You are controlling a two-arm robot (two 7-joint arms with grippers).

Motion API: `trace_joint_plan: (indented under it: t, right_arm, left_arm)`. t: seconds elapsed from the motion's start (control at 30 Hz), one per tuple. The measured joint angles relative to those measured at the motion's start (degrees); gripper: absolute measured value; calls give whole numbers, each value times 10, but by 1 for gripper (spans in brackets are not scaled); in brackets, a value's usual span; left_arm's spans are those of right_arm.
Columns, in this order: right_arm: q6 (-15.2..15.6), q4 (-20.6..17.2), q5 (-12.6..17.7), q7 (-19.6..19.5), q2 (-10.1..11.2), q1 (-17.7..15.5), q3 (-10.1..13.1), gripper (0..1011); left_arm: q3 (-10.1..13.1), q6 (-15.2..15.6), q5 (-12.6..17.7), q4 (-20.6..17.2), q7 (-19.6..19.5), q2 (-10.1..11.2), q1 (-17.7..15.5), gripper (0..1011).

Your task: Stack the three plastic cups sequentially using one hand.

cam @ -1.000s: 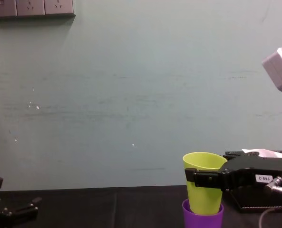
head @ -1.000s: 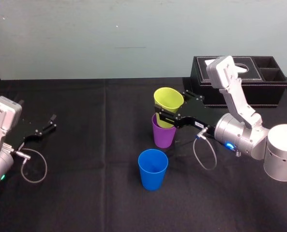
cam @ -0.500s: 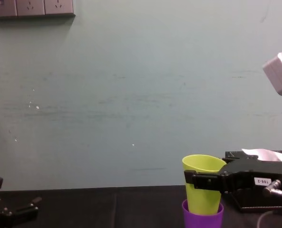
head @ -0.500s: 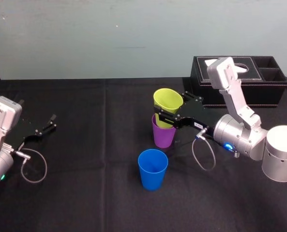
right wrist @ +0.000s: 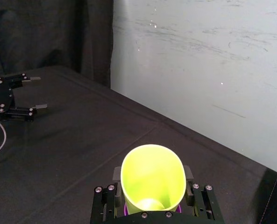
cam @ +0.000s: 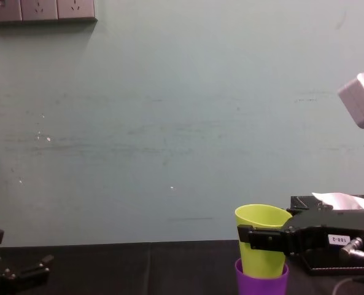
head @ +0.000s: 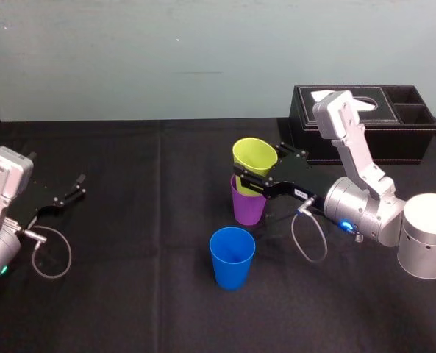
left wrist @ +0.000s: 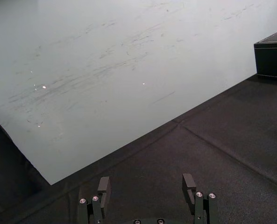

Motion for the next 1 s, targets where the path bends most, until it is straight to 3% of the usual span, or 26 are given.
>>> trace_joint_plan:
  t: [0.67,1.0]
  right_arm:
    - [-1,1,-3,0,2,-1,-1,742]
    - [-1,1,-3,0,2,-1,-1,990]
  left_arm:
    - [0,0,0,0,0,0,0,1010]
    - [0,0,0,0,0,0,0,1010]
